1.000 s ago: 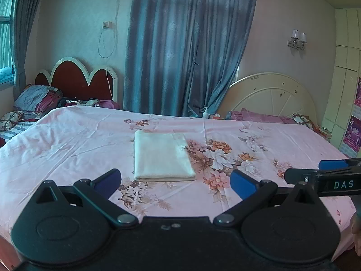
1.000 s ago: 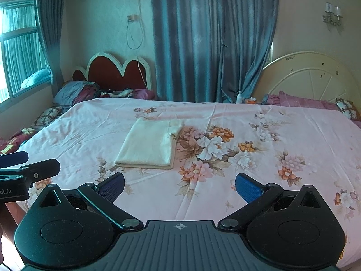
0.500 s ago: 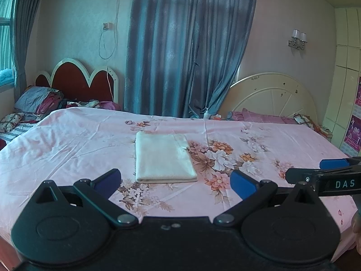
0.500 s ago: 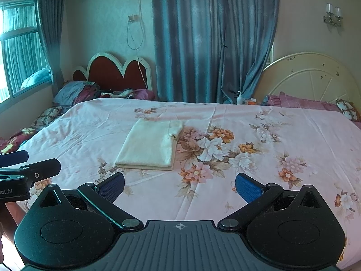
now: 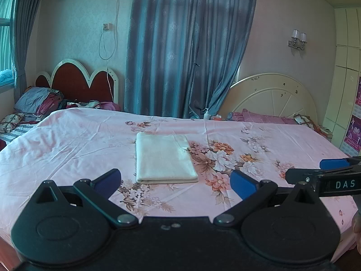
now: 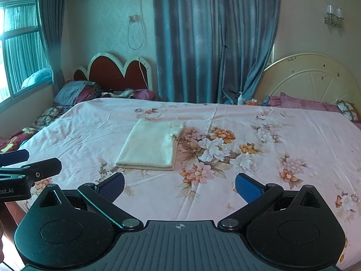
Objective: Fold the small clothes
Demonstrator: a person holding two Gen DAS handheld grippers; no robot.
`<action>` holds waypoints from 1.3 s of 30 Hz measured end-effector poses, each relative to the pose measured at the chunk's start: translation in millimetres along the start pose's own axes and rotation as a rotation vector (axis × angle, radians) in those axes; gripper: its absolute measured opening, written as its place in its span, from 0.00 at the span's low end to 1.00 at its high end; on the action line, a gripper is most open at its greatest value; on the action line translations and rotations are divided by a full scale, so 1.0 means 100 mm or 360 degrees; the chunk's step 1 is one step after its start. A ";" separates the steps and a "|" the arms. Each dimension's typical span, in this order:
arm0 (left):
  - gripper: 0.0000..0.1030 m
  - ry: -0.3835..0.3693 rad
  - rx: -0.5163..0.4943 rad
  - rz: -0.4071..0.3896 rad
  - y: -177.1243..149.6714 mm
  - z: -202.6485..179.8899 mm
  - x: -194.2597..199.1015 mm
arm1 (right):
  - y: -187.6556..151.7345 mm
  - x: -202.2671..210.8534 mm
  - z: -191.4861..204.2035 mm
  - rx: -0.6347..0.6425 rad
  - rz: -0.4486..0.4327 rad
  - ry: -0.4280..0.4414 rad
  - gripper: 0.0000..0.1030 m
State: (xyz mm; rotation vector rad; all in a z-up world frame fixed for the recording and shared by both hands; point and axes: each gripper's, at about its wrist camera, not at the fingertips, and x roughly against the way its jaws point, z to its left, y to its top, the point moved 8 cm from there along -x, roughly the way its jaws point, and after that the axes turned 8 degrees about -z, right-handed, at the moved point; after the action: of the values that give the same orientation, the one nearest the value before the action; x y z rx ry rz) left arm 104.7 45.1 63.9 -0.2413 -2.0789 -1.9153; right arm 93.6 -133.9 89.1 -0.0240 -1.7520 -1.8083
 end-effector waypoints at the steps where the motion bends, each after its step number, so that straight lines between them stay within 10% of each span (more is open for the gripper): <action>1: 1.00 0.0001 -0.0001 0.0000 0.00 0.00 0.00 | 0.00 -0.01 0.00 0.0001 -0.0001 0.0002 1.00; 39: 1.00 -0.0013 -0.0017 -0.0013 0.06 0.04 -0.05 | 0.05 -0.03 0.02 0.0016 -0.0007 0.0025 1.00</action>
State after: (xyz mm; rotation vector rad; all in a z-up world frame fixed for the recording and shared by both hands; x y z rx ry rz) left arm 111.5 49.9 67.8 -0.2441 -2.0786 -1.9334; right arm 97.5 -130.7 92.6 -0.0018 -1.7512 -1.7982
